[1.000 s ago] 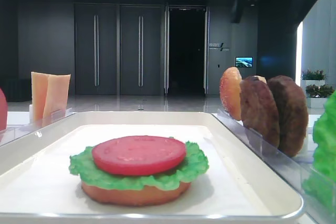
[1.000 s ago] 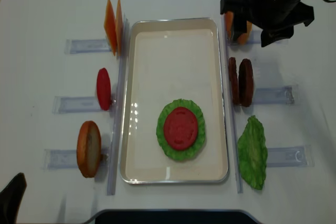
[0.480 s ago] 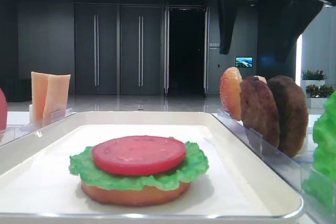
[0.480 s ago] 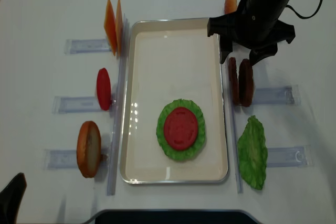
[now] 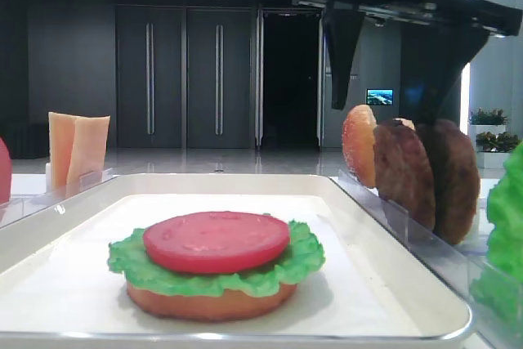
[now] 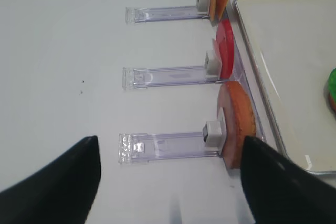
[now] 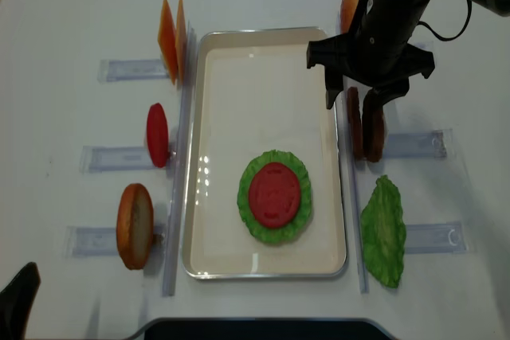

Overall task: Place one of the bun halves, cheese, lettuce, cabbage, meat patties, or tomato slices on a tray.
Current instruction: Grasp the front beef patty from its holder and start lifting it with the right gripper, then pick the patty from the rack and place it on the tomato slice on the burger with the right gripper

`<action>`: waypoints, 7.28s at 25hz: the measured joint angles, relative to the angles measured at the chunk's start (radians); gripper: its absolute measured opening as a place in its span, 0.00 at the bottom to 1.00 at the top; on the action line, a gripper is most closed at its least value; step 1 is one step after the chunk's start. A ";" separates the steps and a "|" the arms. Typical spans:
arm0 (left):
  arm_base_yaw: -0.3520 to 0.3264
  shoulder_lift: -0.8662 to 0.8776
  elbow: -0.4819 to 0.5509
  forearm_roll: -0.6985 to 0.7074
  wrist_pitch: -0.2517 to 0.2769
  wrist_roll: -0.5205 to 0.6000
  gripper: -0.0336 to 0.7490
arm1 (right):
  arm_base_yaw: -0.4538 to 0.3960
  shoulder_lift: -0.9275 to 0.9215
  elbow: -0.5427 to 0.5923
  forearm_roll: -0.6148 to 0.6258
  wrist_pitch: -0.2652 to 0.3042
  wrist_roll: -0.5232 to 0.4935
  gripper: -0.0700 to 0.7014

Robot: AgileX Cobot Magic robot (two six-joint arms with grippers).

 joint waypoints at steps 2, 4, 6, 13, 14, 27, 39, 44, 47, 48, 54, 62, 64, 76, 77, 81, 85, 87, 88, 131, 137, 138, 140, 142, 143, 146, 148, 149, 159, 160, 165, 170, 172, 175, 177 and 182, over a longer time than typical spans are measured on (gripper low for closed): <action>0.000 0.000 0.000 0.000 0.000 0.000 0.86 | 0.000 0.003 -0.001 0.012 -0.001 0.000 0.75; 0.000 0.000 0.000 0.000 0.000 0.000 0.86 | 0.000 0.009 -0.001 0.017 -0.005 0.000 0.75; 0.000 0.000 0.000 0.000 0.000 0.000 0.86 | 0.000 0.010 -0.001 0.017 -0.009 0.000 0.75; 0.000 0.000 0.000 0.000 0.000 0.000 0.86 | 0.000 0.010 -0.001 0.032 -0.021 0.001 0.75; 0.000 0.000 0.000 0.000 0.000 0.000 0.86 | 0.000 0.010 -0.001 0.032 -0.023 0.001 0.75; 0.000 0.000 0.000 0.000 0.000 0.000 0.86 | 0.027 0.011 -0.001 -0.033 -0.035 0.023 0.75; 0.000 0.000 0.000 0.000 0.000 0.000 0.86 | 0.040 0.057 -0.002 -0.073 -0.034 0.051 0.75; 0.000 0.000 0.000 0.000 0.000 0.000 0.86 | 0.045 0.087 -0.002 -0.081 -0.035 0.051 0.75; 0.000 0.000 0.000 0.000 0.000 0.000 0.86 | 0.046 0.088 -0.002 -0.096 -0.032 0.051 0.69; 0.000 0.000 0.000 0.000 0.000 0.000 0.86 | 0.046 0.088 -0.002 -0.098 -0.032 0.051 0.66; 0.000 0.000 0.000 0.000 0.000 0.000 0.86 | 0.046 0.088 -0.002 -0.116 -0.028 0.051 0.39; 0.000 0.000 0.000 0.000 0.000 0.000 0.86 | 0.046 0.088 -0.007 -0.163 0.005 0.058 0.26; 0.000 0.000 0.000 0.000 0.000 0.000 0.86 | 0.046 0.088 -0.008 -0.163 0.008 0.060 0.26; 0.000 0.000 0.000 0.000 0.000 0.000 0.86 | 0.046 0.059 -0.034 -0.190 0.090 0.069 0.25; 0.000 0.000 0.000 0.000 0.000 0.000 0.86 | 0.046 0.055 -0.046 -0.189 0.095 0.070 0.25; 0.000 0.000 0.000 0.000 0.000 0.000 0.86 | 0.046 0.037 -0.081 -0.163 0.102 0.070 0.25; 0.000 0.000 0.000 0.000 0.000 0.000 0.86 | 0.053 0.020 -0.109 -0.141 0.103 0.070 0.25; 0.000 0.000 0.000 0.000 0.000 0.000 0.86 | 0.063 0.003 -0.109 -0.135 0.103 0.070 0.25; 0.000 0.000 0.000 0.000 0.000 0.000 0.86 | 0.069 -0.008 -0.109 -0.125 0.104 0.070 0.25; 0.000 0.000 0.000 0.000 0.000 0.000 0.86 | 0.218 -0.150 0.337 0.681 -0.444 -0.509 0.25; 0.000 0.000 0.000 0.000 0.000 0.000 0.86 | 0.201 -0.117 0.340 0.698 -0.447 -0.537 0.25; 0.000 0.000 0.000 0.000 0.000 0.000 0.86 | 0.197 -0.112 0.340 0.701 -0.445 -0.541 0.25; 0.000 0.000 0.000 0.000 0.000 0.000 0.86 | 0.188 -0.104 0.340 0.703 -0.442 -0.547 0.25; 0.000 0.000 0.000 0.000 0.000 0.000 0.86 | 0.181 -0.101 0.340 0.704 -0.440 -0.555 0.25; 0.000 0.000 0.000 0.000 0.000 0.000 0.86 | 0.179 -0.098 0.340 0.705 -0.438 -0.557 0.25; 0.000 0.000 0.000 0.000 0.000 0.000 0.86 | 0.176 -0.073 0.340 0.705 -0.425 -0.561 0.25; 0.000 0.000 0.000 0.000 0.000 0.000 0.86 | 0.172 -0.061 0.340 0.710 -0.417 -0.565 0.25; 0.000 0.000 0.000 0.000 0.000 0.000 0.86 | 0.167 -0.057 0.340 0.715 -0.416 -0.567 0.25; 0.000 0.000 0.000 0.000 0.000 0.000 0.86 | 0.156 -0.054 0.340 0.719 -0.412 -0.573 0.25; 0.000 0.000 0.000 0.000 0.000 0.000 0.86 | 0.156 -0.054 0.340 0.719 -0.412 -0.573 0.25; 0.000 0.000 0.000 0.000 0.000 0.000 0.86 | 0.156 -0.054 0.340 0.718 -0.401 -0.573 0.25; 0.000 0.000 0.000 0.000 0.000 0.000 0.86 | 0.156 -0.054 0.340 0.717 -0.398 -0.573 0.25; 0.000 0.000 0.000 0.000 0.000 0.000 0.86 | 0.156 -0.054 0.340 0.717 -0.398 -0.573 0.26; 0.000 0.000 0.000 0.000 0.000 0.000 0.86 | 0.156 -0.054 0.340 0.717 -0.396 -0.573 0.30; 0.000 0.000 0.000 0.000 0.000 0.000 0.86 | 0.156 -0.054 0.340 0.715 -0.394 -0.573 0.36; 0.000 0.000 0.000 0.000 0.000 0.000 0.86 | 0.156 -0.054 0.340 0.711 -0.394 -0.573 0.49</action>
